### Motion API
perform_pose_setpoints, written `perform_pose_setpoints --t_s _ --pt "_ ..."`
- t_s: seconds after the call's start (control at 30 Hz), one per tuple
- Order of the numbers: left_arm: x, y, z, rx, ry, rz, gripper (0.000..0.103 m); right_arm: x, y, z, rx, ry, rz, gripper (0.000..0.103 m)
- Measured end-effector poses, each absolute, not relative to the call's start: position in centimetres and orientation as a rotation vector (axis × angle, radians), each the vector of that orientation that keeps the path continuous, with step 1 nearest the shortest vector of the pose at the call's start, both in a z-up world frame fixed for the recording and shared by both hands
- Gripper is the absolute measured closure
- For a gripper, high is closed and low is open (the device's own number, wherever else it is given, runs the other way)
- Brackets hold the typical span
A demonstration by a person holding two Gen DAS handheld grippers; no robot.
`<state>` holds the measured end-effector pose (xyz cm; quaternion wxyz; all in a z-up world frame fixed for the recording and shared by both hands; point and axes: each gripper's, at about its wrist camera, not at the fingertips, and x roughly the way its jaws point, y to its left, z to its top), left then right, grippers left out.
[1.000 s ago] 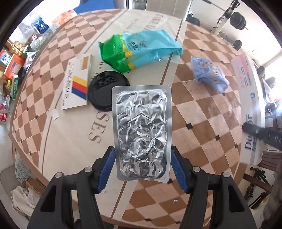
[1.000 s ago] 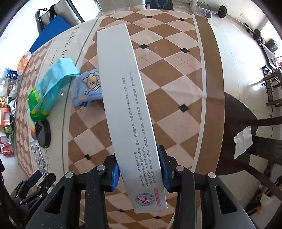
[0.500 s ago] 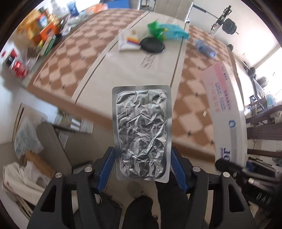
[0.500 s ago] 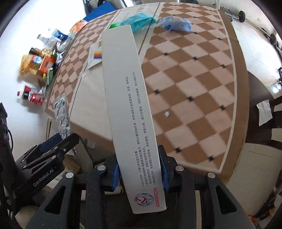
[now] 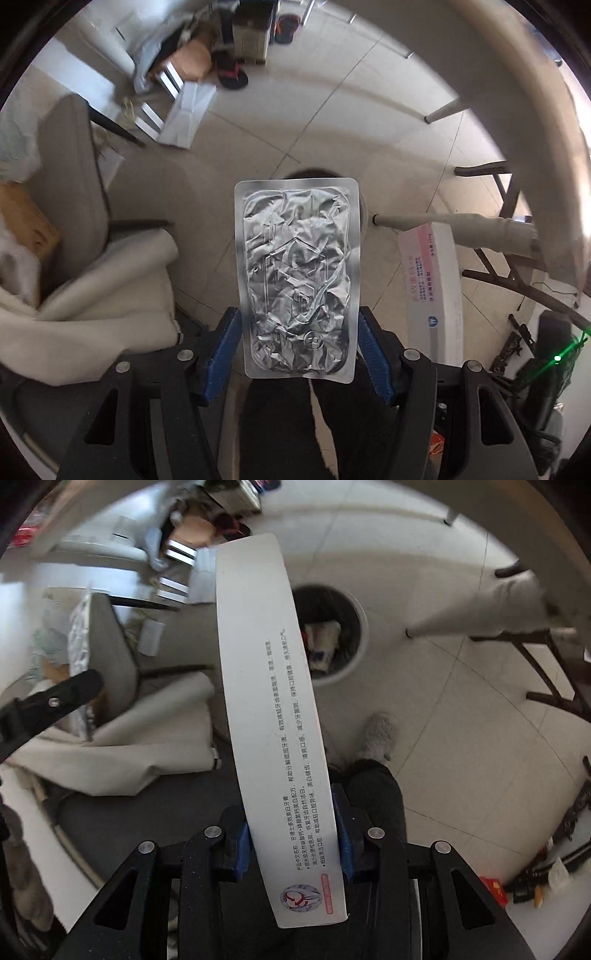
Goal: Collect trash
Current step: 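Carry the foil pack and long white box toward the trash bin, then open the left gripper over the bin while the right gripper releases the long white box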
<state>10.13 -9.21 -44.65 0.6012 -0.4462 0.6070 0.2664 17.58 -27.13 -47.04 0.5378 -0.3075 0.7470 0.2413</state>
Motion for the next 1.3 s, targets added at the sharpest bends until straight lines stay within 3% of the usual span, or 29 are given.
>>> perform_pose_setpoints --t_s 0.23,0.4,0.73,0.77,0.83,0.87,0.9,0.93,1.03,1.3 --pt "13.8 -7.2 -57.5 -1.112 1.461 0.547 0.043 21.6 -28.4 -61.1 -0.627 1.851 0.447 0.064" --pt "16.3 -6.6 -63.7 -1.123 1.515 0.503 0.043 24.8 -28.2 -68.9 -0.565 1.911 0.429 0.064" --pt "18.9 -7.9 -68.7 -1.037 1.641 0.466 0.042 29.5 -26.6 -77.0 -0.559 1.986 0.419 0.063" --pt "18.9 -8.0 -68.8 -1.027 1.642 0.471 0.041 29.6 -26.6 -77.1 -0.568 1.984 0.418 0.061" --pt "18.5 -8.0 -68.7 -1.002 1.642 0.499 0.026 29.8 -26.4 -77.3 -0.577 1.978 0.418 0.035" --pt "18.4 -8.0 -68.6 -0.988 1.639 0.523 0.014 29.9 -26.3 -77.1 -0.586 1.965 0.417 0.031" --pt "18.2 -8.0 -68.3 -0.973 1.634 0.548 0.008 29.9 -26.0 -76.9 -0.593 1.953 0.416 0.024" --pt "17.9 -7.9 -68.1 -0.963 1.633 0.567 0.006 29.9 -26.0 -76.6 -0.607 1.940 0.418 0.015" --pt "16.6 -7.7 -67.3 -0.959 1.621 0.620 0.003 29.9 -25.7 -75.5 -0.646 1.894 0.418 0.002" --pt "14.5 -7.6 -64.0 -0.906 1.567 0.727 0.003 29.4 -25.4 -71.7 -0.703 1.781 0.421 0.000"
